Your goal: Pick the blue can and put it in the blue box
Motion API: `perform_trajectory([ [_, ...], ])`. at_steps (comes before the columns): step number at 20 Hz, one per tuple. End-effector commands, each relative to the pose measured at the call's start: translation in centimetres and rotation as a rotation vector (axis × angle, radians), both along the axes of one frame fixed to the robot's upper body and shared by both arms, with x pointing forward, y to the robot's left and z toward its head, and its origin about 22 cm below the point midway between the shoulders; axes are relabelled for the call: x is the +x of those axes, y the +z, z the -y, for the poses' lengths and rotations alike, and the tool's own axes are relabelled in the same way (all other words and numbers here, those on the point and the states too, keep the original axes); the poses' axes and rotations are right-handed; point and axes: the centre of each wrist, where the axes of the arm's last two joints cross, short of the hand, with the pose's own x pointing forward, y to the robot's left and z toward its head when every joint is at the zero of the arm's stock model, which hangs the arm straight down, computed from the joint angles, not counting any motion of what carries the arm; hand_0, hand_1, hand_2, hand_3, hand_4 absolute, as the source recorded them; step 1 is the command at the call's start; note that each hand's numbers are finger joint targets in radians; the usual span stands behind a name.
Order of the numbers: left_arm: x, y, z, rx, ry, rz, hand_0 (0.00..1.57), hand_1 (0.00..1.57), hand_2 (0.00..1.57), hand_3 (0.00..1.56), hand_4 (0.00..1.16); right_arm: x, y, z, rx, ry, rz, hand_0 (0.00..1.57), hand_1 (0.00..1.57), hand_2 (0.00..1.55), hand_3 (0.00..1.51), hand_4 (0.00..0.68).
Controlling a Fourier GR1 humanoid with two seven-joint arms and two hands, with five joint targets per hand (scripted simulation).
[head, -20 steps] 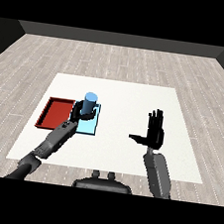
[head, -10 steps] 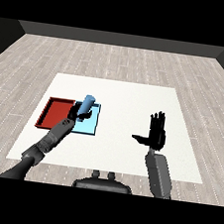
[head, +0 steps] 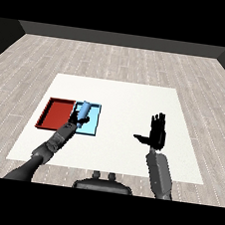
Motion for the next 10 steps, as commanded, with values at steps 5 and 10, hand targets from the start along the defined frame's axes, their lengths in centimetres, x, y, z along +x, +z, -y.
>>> perform_trajectory([
  [5, -0.5, -0.8, -0.5, -0.02, -0.004, -0.118, 0.0, 0.0, 0.0, 0.0, 0.0, 0.1, -0.6, 0.1, -0.003, -0.015, 0.01, 0.0, 0.0, 0.0, 0.0, 0.0],
  [10, -0.5, -0.9, -0.6, 0.013, 0.007, -0.1, 0.0, 0.0, 0.0, 0.0, 0.0, 0.1, -1.2, 0.5, 0.015, -0.013, 0.016, 0.0, 0.0, 0.0, 0.0, 0.0],
])
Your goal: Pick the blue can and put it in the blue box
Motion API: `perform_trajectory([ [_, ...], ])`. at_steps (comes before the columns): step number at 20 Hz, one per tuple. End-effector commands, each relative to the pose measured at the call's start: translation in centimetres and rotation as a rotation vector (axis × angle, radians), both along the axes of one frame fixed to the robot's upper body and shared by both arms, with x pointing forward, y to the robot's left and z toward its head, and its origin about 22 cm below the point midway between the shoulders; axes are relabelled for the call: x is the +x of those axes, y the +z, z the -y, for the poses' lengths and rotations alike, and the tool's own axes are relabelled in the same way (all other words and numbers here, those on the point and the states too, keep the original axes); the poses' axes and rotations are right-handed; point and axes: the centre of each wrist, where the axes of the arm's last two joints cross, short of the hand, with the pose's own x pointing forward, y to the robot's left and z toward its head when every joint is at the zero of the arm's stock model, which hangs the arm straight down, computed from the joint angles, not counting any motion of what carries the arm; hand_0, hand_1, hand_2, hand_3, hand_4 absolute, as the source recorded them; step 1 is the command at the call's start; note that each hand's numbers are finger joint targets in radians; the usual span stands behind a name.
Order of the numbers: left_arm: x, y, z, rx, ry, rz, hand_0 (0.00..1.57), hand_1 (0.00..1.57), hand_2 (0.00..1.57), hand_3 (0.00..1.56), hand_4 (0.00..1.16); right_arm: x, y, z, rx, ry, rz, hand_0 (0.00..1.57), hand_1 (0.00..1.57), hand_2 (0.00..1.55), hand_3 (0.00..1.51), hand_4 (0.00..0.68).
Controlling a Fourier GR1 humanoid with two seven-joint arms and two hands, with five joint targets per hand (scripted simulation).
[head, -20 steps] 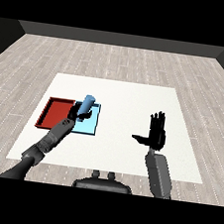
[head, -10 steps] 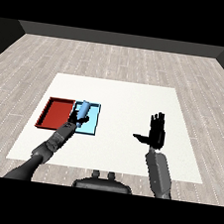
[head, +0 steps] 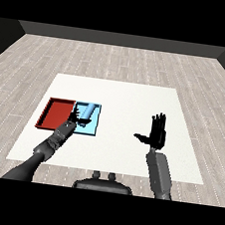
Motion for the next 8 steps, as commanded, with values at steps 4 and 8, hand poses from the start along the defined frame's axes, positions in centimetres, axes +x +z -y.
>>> perform_trajectory([
  [4, 1.1, 1.3, 1.0, -0.035, 0.061, 0.167, 0.0, 0.0, 0.0, 0.0, 0.0, 0.3, 0.0, -0.7, 0.005, 0.002, 0.022, 0.0, 0.0, 0.0, 0.0, 0.0],
  [8, 1.8, 2.7, -0.3, -0.072, -0.047, 0.384, 0.0, 0.0, 0.0, 0.0, 0.0, 0.1, 0.2, -0.2, -0.038, 0.062, 0.02, 0.0, 0.0, 0.0, 0.0, 0.0],
])
